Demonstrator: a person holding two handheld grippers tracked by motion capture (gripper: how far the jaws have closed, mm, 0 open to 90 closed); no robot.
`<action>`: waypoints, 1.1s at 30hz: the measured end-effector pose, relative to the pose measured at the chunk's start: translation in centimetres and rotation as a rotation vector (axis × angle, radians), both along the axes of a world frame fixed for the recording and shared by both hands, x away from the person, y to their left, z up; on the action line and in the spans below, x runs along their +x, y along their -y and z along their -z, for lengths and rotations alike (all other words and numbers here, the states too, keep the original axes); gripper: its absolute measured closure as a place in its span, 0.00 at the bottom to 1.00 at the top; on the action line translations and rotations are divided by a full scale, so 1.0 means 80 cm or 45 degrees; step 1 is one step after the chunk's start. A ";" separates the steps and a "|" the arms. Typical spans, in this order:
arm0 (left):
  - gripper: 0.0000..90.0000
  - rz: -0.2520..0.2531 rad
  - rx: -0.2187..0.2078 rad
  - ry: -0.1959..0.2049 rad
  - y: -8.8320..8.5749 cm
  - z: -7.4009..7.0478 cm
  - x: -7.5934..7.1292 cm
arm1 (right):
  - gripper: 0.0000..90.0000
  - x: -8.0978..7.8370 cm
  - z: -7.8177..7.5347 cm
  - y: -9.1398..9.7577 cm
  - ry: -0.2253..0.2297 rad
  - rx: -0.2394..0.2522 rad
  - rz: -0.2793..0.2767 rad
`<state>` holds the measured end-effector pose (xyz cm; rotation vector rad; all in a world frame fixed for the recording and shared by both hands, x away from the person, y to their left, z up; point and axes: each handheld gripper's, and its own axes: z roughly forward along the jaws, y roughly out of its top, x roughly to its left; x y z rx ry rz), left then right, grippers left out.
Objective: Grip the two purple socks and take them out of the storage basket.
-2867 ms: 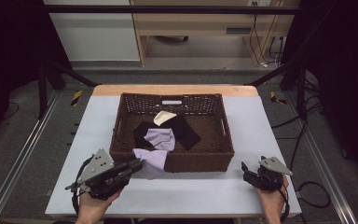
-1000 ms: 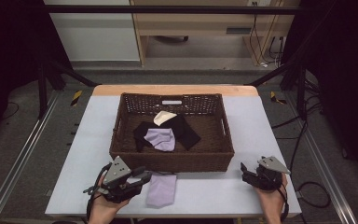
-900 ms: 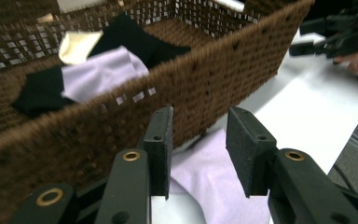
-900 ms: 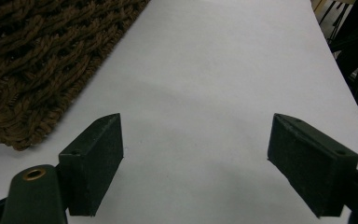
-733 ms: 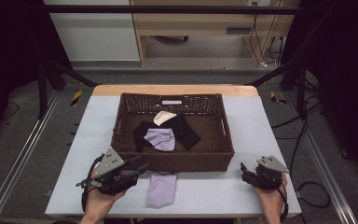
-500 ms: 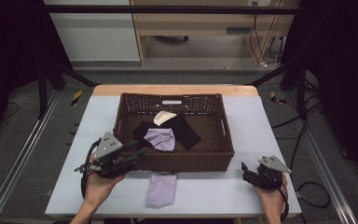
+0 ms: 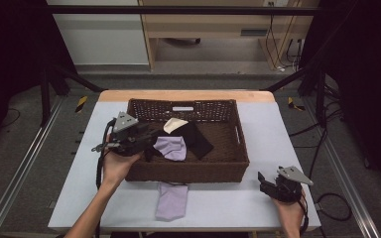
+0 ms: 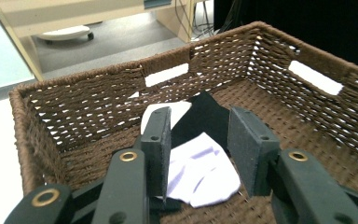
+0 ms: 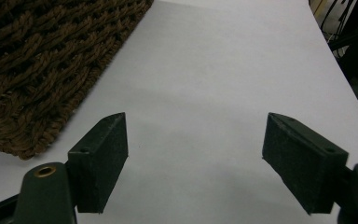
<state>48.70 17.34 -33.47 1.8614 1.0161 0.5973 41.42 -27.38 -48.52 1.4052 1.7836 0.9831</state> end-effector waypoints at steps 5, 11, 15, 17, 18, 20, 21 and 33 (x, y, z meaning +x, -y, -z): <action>0.67 -0.041 0.061 -0.013 0.011 0.000 0.026 | 0.26 0.001 0.000 0.000 -0.007 0.000 0.001; 0.70 -0.089 0.138 -0.023 0.025 0.002 0.053 | 0.26 0.001 0.000 -0.001 -0.016 -0.009 0.000; 0.71 -0.092 0.159 -0.030 0.036 0.007 0.069 | 0.26 0.001 0.000 -0.002 -0.010 -0.016 0.001; 0.72 -0.096 0.172 -0.036 0.043 0.011 0.076 | 0.26 0.001 0.000 -0.002 -0.010 -0.016 0.001; 0.72 -0.098 0.177 -0.042 0.045 0.014 0.080 | 0.26 0.001 0.000 -0.002 -0.009 -0.017 0.002; 0.72 -0.105 0.181 -0.059 0.050 0.021 0.087 | 0.25 0.001 0.000 -0.001 -0.014 -0.014 0.004; 0.72 -0.105 0.187 -0.072 0.052 0.024 0.090 | 0.25 0.001 0.000 -0.002 -0.014 -0.014 0.005; 0.64 -0.112 0.272 -0.259 0.060 0.066 0.125 | 0.25 0.002 0.001 -0.002 -0.012 -0.025 0.001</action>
